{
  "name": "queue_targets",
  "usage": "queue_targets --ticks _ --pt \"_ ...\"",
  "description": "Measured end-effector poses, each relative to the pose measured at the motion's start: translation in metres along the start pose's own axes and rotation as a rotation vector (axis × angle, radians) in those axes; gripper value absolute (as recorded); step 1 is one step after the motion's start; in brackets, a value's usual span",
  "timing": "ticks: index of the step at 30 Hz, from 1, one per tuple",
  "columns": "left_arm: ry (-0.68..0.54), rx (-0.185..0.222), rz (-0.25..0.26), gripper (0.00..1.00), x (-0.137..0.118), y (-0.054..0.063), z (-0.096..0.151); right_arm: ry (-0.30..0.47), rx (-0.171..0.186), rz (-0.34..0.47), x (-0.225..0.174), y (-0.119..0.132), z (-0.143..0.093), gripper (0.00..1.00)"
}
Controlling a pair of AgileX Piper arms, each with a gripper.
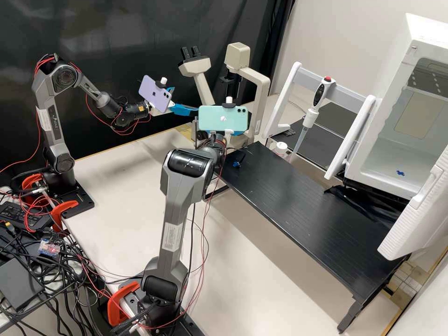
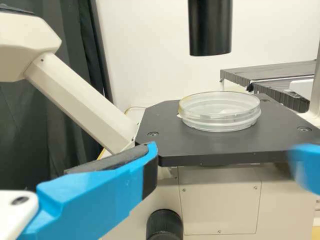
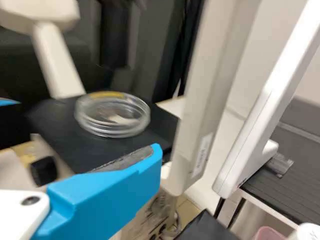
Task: Move the petri dish to the microscope
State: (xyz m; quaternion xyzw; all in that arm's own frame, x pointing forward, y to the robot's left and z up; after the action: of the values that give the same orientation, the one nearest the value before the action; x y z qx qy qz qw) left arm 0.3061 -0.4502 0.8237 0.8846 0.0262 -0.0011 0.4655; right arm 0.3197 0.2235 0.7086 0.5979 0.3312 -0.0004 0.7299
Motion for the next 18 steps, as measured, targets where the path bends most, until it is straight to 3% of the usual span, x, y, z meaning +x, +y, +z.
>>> queue_targets --ticks 3,8,11,13,15,16,18 --pt "0.0 0.0 0.0 1.0 0.0 0.0 0.0 0.113 -0.057 0.112 -0.034 0.009 -0.016 1.0" --pt "0.0 0.0 0.0 1.0 0.0 0.0 0.0 0.17 -0.07 0.302 -0.097 0.017 -0.004 1.0" --pt "0.0 0.0 0.0 1.0 0.0 0.0 0.0 0.145 -0.054 0.402 -0.12 0.023 0.009 1.0" --pt "0.0 0.0 0.0 1.0 0.0 0.0 0.0 0.078 -0.059 0.473 -0.147 0.027 0.027 1.0" --pt "0.0 0.0 0.0 1.0 0.0 0.0 0.0 -0.002 -0.025 0.561 -0.167 0.033 0.04 1.0" --pt "0.0 0.0 0.0 1.0 0.0 0.0 0.0 -0.065 0.014 0.636 -0.182 0.036 0.05 1.0" --pt "0.0 0.0 0.0 1.0 0.0 0.0 0.0 -0.108 0.052 0.711 -0.195 0.04 0.059 1.0"
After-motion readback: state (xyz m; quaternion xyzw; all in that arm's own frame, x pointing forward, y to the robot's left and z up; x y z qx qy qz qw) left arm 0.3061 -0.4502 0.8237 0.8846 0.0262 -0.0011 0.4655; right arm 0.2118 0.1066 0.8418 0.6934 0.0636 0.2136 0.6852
